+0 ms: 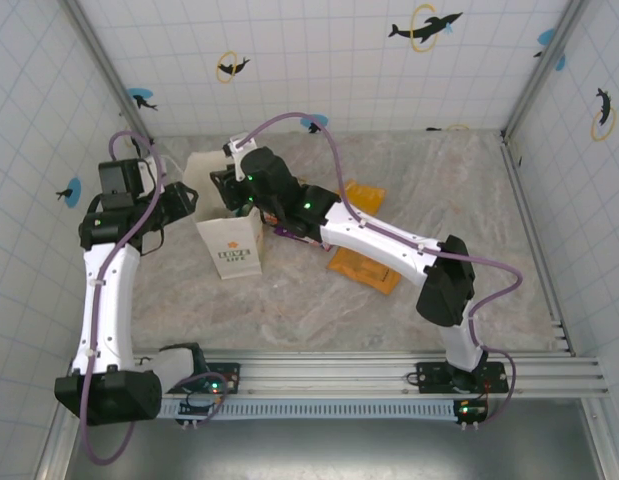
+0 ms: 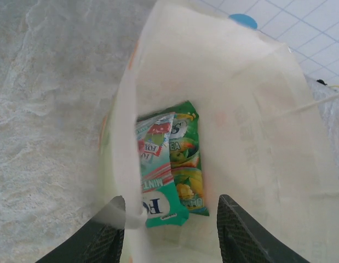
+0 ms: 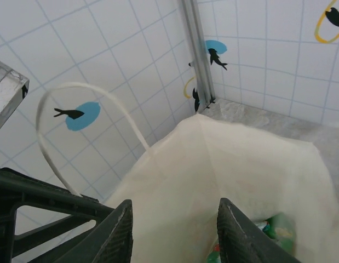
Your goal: Place the snacks into the paper bag
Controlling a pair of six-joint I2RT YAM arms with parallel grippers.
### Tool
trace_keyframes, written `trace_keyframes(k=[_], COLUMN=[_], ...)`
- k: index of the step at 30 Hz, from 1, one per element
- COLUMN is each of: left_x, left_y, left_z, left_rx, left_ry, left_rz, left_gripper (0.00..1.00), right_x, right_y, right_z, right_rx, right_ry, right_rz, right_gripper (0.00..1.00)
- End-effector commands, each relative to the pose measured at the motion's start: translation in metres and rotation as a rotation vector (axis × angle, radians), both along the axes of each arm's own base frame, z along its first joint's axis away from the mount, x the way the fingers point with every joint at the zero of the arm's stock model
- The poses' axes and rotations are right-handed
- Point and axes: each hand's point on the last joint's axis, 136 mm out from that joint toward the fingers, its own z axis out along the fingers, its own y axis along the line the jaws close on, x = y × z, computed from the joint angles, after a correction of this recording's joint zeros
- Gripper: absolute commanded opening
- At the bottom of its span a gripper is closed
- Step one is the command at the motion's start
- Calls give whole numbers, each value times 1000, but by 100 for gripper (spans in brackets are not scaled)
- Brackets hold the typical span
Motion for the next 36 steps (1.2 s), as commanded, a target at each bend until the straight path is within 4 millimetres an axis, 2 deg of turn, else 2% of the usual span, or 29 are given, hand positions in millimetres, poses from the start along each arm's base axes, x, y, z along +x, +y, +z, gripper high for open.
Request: trace_keyframes(k=[1,7,10,14,19,27,30,34,36], left_x=[-13,-26,-31,-34,-33,-31,-29,-27,-26], left_y=[1,0,1,-1,-3,-4,-5,-6,-6], left_z=[0,-8,-13,-18,-22,-26,-28,-29,-28], left_rx=[-21,-34,-34,-39,-54,-57,-61,-59,-58], left_ry=[19,61,70,77,85,86,87,89,88], left_rz=[20,36,44,39,29,24,19,11,7], left_gripper=[48,48,48,49,48,48,48,48,48], right_x=[-22,-41,-47,-52,-52,-52,-53,-44,-43], right_y=[-9,-31,-54,-96,-160,-276,-309,-354,-367], right_z=[55,47,32,3,-51,-157,-186,-215,-226], right_rx=[92,72,52,52,73,86,93,102,133], right_ry=[-48,2,46,124,267,536,601,620,640], right_rz=[63,99,84,40,-56,-248,-285,-338,-319], right_gripper=[44,45,46,46,47,48,48,48,48])
